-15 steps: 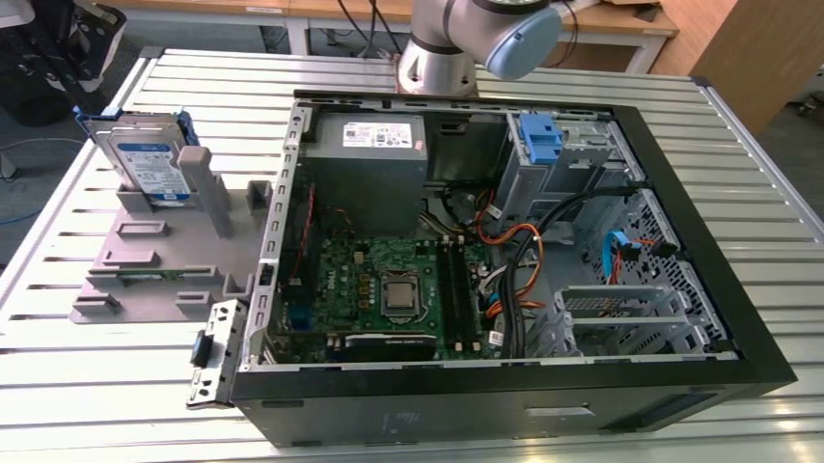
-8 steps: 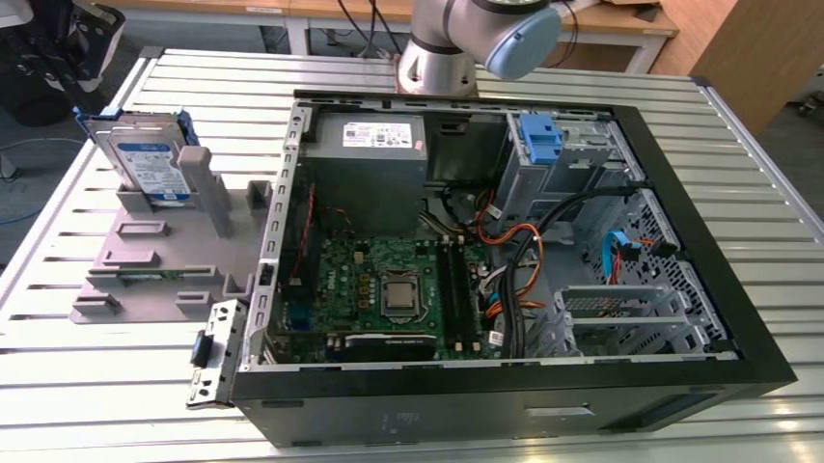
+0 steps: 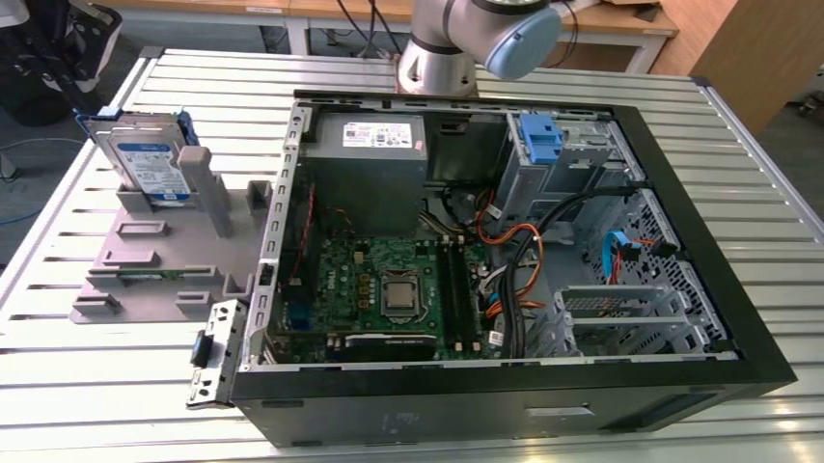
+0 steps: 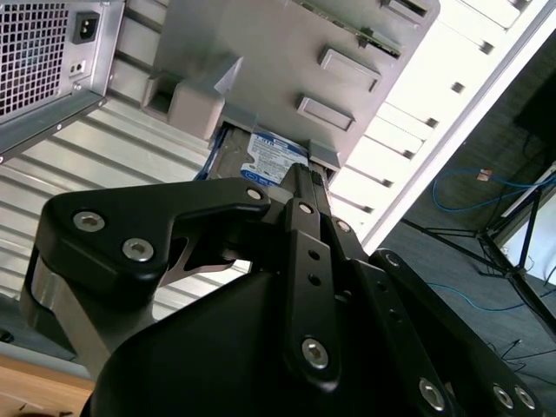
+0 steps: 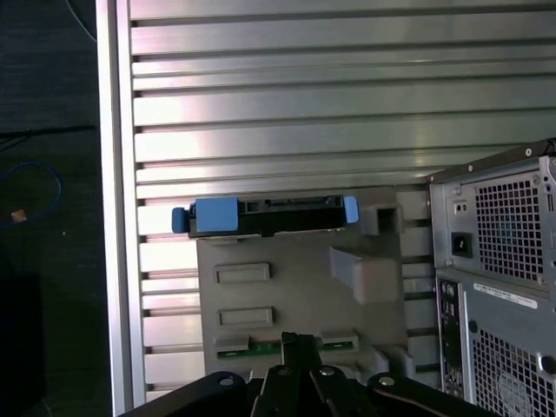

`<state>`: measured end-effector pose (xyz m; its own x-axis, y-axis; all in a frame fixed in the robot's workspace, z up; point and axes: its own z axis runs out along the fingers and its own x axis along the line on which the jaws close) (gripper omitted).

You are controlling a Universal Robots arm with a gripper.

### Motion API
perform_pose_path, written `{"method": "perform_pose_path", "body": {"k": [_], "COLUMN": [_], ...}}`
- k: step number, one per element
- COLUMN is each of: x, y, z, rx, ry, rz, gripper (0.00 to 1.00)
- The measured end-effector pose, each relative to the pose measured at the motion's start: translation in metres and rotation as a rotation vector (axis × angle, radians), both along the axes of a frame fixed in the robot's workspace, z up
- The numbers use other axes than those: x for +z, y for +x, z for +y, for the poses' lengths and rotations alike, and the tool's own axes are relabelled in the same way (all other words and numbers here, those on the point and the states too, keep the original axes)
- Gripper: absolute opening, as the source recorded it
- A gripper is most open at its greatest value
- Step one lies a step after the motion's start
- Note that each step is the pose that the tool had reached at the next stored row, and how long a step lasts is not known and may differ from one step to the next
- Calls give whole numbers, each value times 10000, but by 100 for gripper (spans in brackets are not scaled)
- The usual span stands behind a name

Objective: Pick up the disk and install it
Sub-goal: 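Reach for the disk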

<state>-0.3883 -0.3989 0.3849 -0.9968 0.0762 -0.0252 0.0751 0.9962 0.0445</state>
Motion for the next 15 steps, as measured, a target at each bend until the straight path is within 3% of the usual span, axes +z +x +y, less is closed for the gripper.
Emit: {"method": "perform_pose_path", "body": {"k": [9, 15], "x": [-43, -104], "y": [-78, -90], "z": [8, 60], "rx": [0, 0], "ry": [-2, -12], "rz": [0, 0], "gripper": [11, 11]}}
